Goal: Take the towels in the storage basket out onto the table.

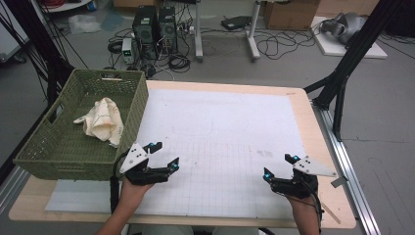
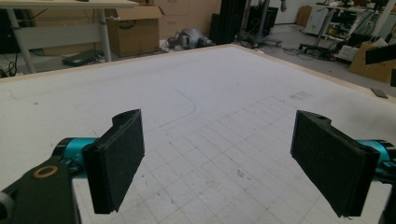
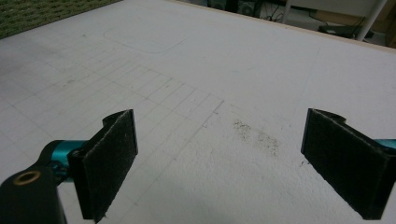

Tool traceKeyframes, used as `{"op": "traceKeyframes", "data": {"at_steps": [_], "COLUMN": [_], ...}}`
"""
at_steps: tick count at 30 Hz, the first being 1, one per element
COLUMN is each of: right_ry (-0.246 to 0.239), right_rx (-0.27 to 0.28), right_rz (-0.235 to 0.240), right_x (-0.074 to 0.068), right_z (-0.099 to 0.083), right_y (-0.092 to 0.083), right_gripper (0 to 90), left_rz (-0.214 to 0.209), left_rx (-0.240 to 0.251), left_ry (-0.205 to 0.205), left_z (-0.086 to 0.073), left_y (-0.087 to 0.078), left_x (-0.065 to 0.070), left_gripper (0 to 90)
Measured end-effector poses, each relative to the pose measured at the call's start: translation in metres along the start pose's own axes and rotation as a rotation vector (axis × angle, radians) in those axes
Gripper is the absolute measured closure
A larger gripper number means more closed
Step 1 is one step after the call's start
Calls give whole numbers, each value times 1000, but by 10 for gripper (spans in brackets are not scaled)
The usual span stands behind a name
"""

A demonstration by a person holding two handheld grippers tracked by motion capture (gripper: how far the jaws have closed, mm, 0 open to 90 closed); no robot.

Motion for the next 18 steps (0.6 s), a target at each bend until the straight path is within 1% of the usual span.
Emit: {"op": "traceKeyframes", "data": {"at_steps": [4,6,9,11,12,14,16,18], "right_ry": [-3,-4,11,9,15,6,-3,4], "right_rx": [-9,-8,-5,-5,-15,-33,-33,-29], "right_rz": [6,7,12,15,20,27,32,37], "right_x": [-1,0,1,1,1,-1,-4,-6], "right_z": [-1,-2,-2,-3,-4,-4,-3,-2], "right_y": [1,2,3,4,5,7,8,6], "right_gripper": [100,100,100,100,100,100,100,100], "left_rz": [-3,-3,0,1,1,2,8,8], "left_rx": [-1,-1,0,3,4,6,16,21], "left_ry": [-8,-5,-8,-10,-7,-4,-8,-5], "left_z": [0,0,0,0,0,1,3,4], "left_y": [1,1,0,0,0,-1,-4,-7], "left_x": [1,1,0,0,-1,-1,0,1], "left_gripper": [179,179,179,185,188,188,188,188]}}
Point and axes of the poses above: each handheld gripper's, and its own axes: y roughly forward along the jaws, z roughly out of its top, x roughly to its right, the point moved 2 cm from there along y, roughly forward along the jaws, and after that the axes turned 9 degrees about -z, right-handed, at the moved point
